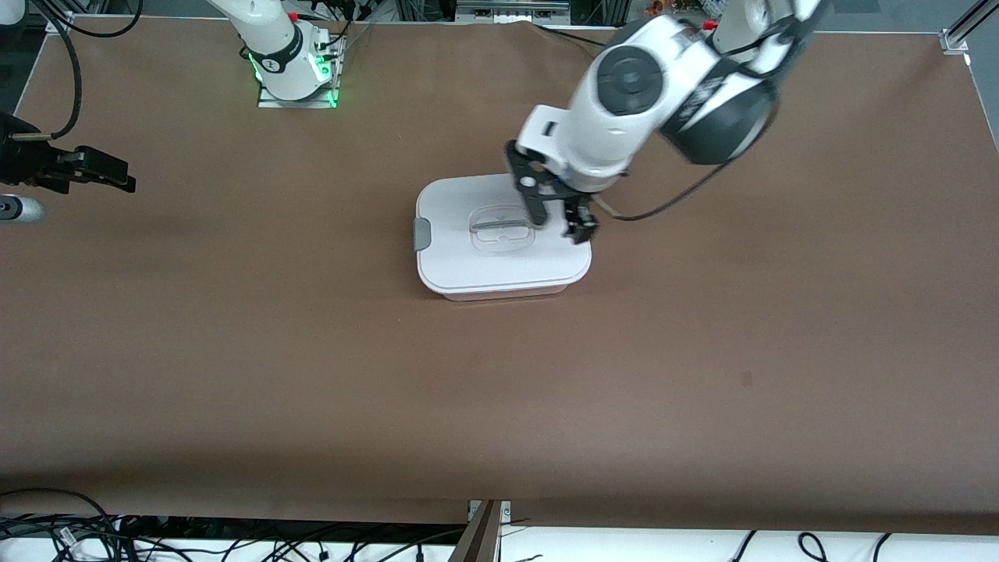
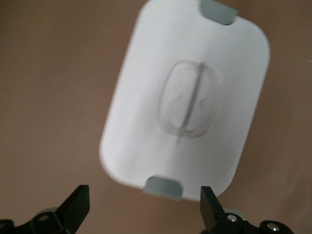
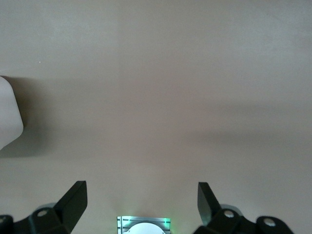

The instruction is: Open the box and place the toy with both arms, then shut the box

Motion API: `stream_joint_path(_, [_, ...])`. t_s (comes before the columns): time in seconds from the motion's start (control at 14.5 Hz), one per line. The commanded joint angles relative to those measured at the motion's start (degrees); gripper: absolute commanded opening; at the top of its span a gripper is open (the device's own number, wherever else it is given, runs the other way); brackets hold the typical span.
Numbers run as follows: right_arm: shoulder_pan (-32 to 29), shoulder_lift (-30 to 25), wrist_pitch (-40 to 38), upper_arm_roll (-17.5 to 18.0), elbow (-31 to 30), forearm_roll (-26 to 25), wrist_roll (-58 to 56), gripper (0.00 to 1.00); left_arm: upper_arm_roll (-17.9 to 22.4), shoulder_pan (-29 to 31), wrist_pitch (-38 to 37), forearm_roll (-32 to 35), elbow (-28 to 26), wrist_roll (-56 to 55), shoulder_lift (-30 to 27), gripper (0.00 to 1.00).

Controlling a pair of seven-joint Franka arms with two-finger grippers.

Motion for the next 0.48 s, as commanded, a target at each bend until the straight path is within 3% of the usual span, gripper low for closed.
stream_joint_path(0.0, [-0.4,0.5,-0.4,0.4,1.4,0.5,0.7,1.00,0.0,5.1,-2.7,2.9,-1.4,-4.3,-4.6,1.00])
stream_joint_path(0.21, [-0.4,0.5,-0.4,0.4,1.4,0.5,0.7,1.00,0.3,6.9,-14.1,11.3,3.6,-5.5,-6.5,1.00])
stream_joint_path(0.41, [-0.4,0.5,-0.4,0.4,1.4,0.5,0.7,1.00,0.8,8.9,-20.3,13.8,9.4,-5.2,-6.4,1.00])
